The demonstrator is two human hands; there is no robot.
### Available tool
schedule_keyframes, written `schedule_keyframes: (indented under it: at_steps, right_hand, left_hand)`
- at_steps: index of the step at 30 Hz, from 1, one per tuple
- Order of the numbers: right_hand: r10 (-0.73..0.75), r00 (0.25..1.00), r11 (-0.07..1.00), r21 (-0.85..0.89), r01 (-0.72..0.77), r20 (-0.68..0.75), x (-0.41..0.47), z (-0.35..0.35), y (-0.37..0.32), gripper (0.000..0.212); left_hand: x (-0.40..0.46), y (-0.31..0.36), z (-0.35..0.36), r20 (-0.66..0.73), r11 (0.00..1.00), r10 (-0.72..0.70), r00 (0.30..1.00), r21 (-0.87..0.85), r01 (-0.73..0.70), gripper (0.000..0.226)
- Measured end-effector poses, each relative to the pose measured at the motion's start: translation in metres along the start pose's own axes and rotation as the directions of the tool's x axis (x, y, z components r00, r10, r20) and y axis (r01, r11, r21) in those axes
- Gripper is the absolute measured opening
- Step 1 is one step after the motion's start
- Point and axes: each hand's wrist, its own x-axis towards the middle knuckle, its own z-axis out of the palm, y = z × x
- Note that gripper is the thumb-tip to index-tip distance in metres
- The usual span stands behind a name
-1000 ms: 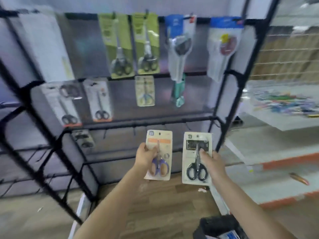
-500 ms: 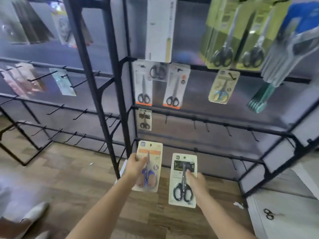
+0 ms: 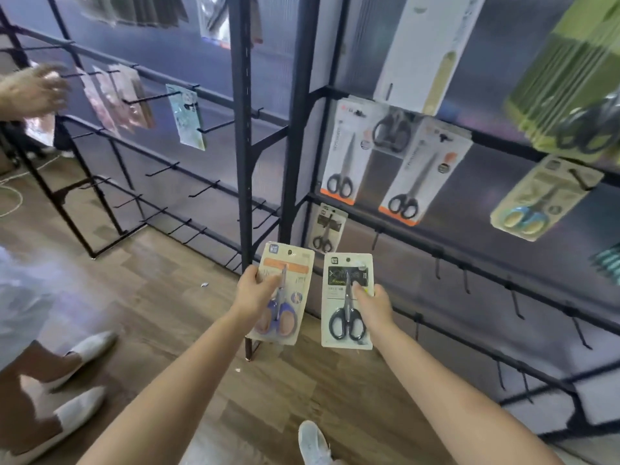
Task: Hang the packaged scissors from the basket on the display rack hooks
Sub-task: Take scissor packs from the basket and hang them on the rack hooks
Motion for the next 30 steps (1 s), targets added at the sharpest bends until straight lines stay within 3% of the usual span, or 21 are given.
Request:
schedule_keyframes:
  at_steps: [9, 18, 22, 27, 30]
  right_hand:
    - [-0.001, 1.0, 0.997, -0.074, 0.0, -0.016, 0.083, 0.047, 0.008, 0.016]
    - [-0.172, 0.982, 0.973, -0.168, 0.157, -0.077, 0.162, 0.107, 0.007, 0.021]
    - [-0.198, 0.974, 0.966, -0.189, 0.176, -0.107, 0.185, 0.113, 0.01, 0.03]
    - [-0.284, 0.951, 0.94, -0.23, 0.252, -0.118, 0.2, 0.114, 0.021, 0.02]
    - [-0.288, 0.949, 0.937, -0.241, 0.252, -0.126, 0.203, 0.116, 0.028, 0.025]
  left_hand:
    - [0.053, -0.031, 0.011, -0.077, 0.997, 0.073, 0.994, 0.014, -0.072, 0.01]
    - [0.109, -0.076, 0.029, -0.093, 0.995, 0.075, 0.993, -0.06, -0.08, 0.018]
    - [0.123, -0.088, 0.028, -0.088, 0.993, 0.107, 0.99, -0.033, -0.11, 0.017]
    - [0.132, -0.098, 0.031, -0.072, 0.991, 0.133, 0.989, 0.013, -0.132, 0.015]
    - [0.131, -0.101, 0.034, -0.057, 0.992, 0.13, 0.99, 0.002, -0.13, 0.015]
